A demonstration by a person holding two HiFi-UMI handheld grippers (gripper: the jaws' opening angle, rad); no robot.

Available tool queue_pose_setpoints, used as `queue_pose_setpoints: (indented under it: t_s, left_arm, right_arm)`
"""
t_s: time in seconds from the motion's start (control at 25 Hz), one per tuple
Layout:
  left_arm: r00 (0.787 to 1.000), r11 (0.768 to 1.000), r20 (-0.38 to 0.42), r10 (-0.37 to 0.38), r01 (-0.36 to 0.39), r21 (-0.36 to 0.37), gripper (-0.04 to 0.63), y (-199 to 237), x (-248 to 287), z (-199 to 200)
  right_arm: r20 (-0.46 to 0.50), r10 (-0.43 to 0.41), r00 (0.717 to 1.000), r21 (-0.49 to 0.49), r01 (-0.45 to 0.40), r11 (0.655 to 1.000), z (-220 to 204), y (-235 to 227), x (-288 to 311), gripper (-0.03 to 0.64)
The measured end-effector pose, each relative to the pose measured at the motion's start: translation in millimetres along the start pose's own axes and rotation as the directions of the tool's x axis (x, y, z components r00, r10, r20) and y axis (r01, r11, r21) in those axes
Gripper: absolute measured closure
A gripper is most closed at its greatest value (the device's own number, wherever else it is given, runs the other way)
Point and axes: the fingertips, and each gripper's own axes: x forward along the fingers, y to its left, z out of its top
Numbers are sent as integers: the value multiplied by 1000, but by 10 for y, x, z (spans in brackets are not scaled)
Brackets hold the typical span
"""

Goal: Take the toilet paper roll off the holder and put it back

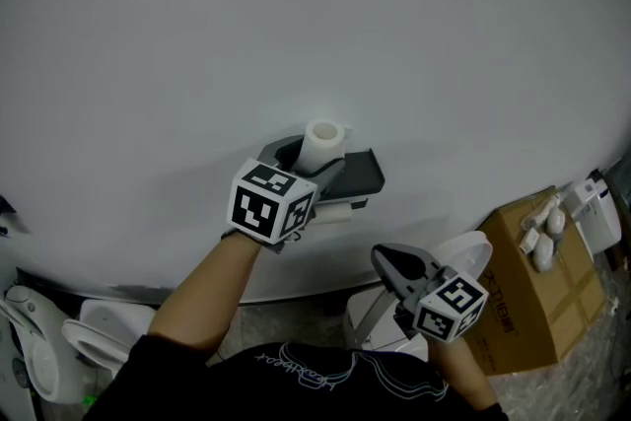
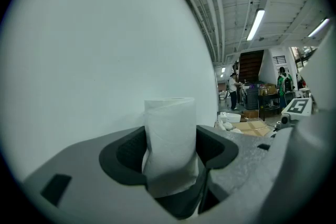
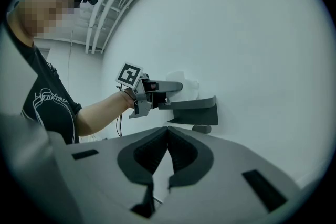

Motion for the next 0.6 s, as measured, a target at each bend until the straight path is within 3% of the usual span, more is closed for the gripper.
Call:
queue_pose_setpoints:
  t_s: [0.2, 0.36, 0.6]
  left_arm:
    - [999, 999, 31, -28, 30, -44, 306, 3, -41, 32]
    - [998, 998, 60, -22, 25, -55, 259, 53, -121, 57]
    - [987, 996, 160, 16, -2, -85, 256, 122, -512, 243]
  right_arm:
    - [9, 8, 1000, -2, -8, 1000, 15, 8, 23, 614]
    - [13, 0, 1000, -3, 0, 1000, 29, -10, 22, 614]
    - [32, -1, 999, 9, 1, 1000, 42, 60, 29, 614]
